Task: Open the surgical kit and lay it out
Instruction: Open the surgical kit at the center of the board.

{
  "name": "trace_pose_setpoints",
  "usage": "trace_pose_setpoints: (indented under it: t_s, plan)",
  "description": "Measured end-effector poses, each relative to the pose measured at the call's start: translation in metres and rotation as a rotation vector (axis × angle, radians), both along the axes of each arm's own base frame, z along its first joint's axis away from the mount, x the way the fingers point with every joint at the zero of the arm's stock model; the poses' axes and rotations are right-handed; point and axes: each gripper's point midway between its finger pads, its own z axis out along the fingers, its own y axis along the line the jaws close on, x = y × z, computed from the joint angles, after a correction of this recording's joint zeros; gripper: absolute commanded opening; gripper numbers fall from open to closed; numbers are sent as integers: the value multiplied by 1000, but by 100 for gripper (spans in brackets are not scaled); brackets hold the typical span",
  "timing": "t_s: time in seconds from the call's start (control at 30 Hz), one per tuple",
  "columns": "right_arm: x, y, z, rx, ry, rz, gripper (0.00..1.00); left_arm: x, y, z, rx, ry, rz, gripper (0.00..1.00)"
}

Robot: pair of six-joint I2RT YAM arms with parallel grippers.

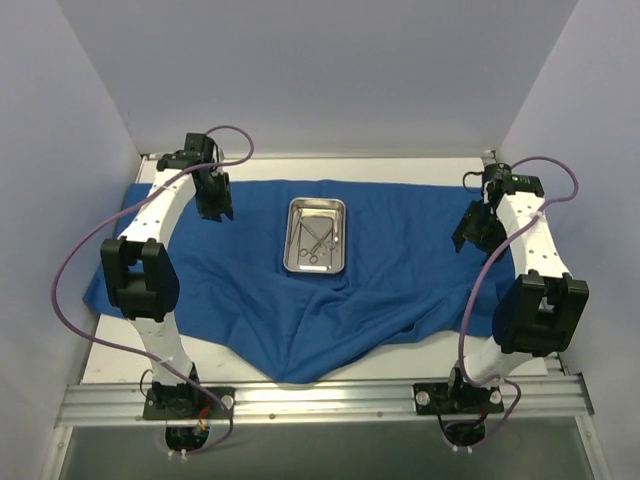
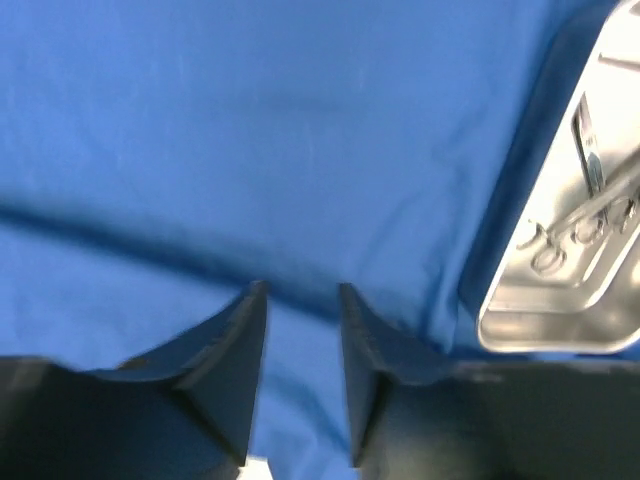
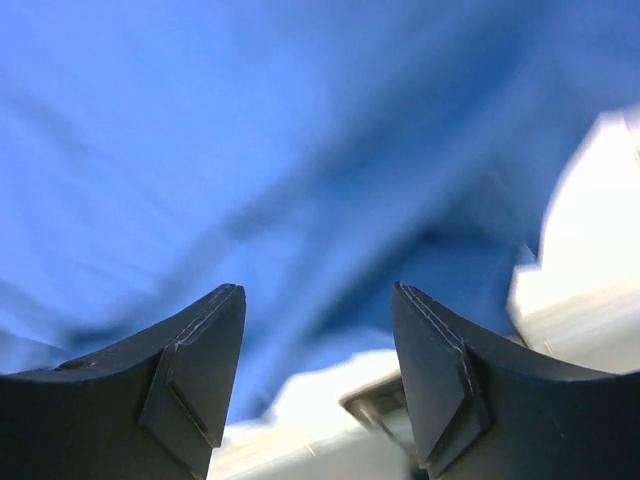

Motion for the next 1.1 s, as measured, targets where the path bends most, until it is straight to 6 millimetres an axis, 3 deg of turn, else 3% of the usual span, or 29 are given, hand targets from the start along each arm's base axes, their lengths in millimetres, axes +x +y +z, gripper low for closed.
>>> trace_pose_setpoints:
  t_s: [0.13,0.2,0.3,0.33,0.4,0.6,0.8,0.9,1.1]
  plan:
    - [82,14,16,40,-177,23,57,31,-1,-22,-20,19,-10,30]
    - [111,25,10,73,-204,37,51,36,-1,-34,-15,43,-15,24]
    - [139,38,-18,116,-195,47,20,43,5,-51,20,86,15,9]
    - [144,41,-29,129,-180,43,6,45,9,-56,31,103,31,5]
    - [151,50,-54,159,-146,40,0,50,19,-66,57,136,64,2]
    - [162,59,-94,194,-114,34,0,42,49,-105,93,275,129,2]
    - [168,58,-124,200,-104,24,0,46,45,-118,38,301,128,3]
    - [175,56,-128,212,-112,20,0,70,37,-126,-8,266,135,2]
    - [197,51,-130,264,-119,10,0,89,30,-127,-162,262,218,2]
